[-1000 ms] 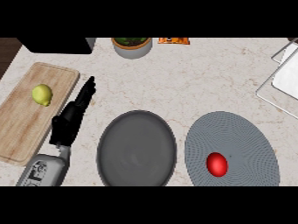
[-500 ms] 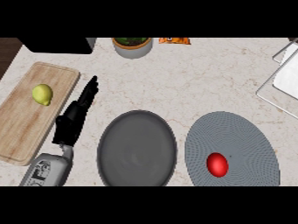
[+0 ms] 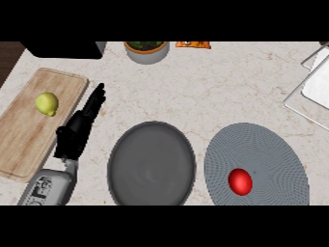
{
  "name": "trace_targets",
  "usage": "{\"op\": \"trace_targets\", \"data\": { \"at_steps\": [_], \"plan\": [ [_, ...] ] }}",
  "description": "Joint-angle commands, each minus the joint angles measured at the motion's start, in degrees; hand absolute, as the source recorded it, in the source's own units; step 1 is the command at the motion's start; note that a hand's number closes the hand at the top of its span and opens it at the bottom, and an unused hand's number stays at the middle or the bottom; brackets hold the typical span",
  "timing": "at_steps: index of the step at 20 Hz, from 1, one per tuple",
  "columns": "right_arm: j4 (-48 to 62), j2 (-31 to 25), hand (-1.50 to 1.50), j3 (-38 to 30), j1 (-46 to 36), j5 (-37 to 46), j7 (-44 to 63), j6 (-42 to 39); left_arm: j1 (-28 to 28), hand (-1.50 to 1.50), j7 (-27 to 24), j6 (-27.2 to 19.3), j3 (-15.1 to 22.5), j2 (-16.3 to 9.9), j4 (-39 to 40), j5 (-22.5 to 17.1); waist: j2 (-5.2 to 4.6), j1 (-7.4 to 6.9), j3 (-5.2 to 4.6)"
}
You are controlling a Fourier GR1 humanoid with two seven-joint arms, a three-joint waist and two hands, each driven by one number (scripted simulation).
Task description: Pick the sweet potato from the placemat and place it in the tiered shelf
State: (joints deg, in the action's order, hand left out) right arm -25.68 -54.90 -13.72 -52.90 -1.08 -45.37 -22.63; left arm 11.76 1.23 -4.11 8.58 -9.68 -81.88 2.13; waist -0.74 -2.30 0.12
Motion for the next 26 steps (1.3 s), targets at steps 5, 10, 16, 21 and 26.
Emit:
{"op": "trace_targets", "data": {
  "at_steps": [5,10,16,21,26],
  "plan": [
    [8.8,-1.7,-1.5,2.1,-1.9,8.0,-2.5,12.2,0.8,0.0,0.8,0.3,-0.1,0.5,-0.5,0.1,-0.53,-1.16,0.07],
    [12.8,-1.7,-1.5,0.9,-4.9,7.6,-2.5,8.9,0.8,0.0,-0.4,1.2,-0.5,0.4,0.5,0.2,-0.38,-0.75,0.06],
    [15.8,-5.3,-1.5,-1.9,-6.8,4.5,0.7,-3.1,0.6,0.0,-4.3,-0.5,-0.3,2.3,4.2,1.6,-0.57,-0.33,0.06],
    [15.1,-6.0,-1.5,-1.4,-7.8,4.9,1.6,-8.3,1.7,0.0,-0.7,1.7,-1.4,0.5,1.5,0.1,-0.48,-0.89,0.11],
    [17.3,-9.5,-1.5,-5.3,-12.3,1.0,9.3,-13.3,0.8,0.0,-1.9,-0.9,0.3,3.0,3.1,2.4,-0.53,-0.49,0.09]
  ]
}}
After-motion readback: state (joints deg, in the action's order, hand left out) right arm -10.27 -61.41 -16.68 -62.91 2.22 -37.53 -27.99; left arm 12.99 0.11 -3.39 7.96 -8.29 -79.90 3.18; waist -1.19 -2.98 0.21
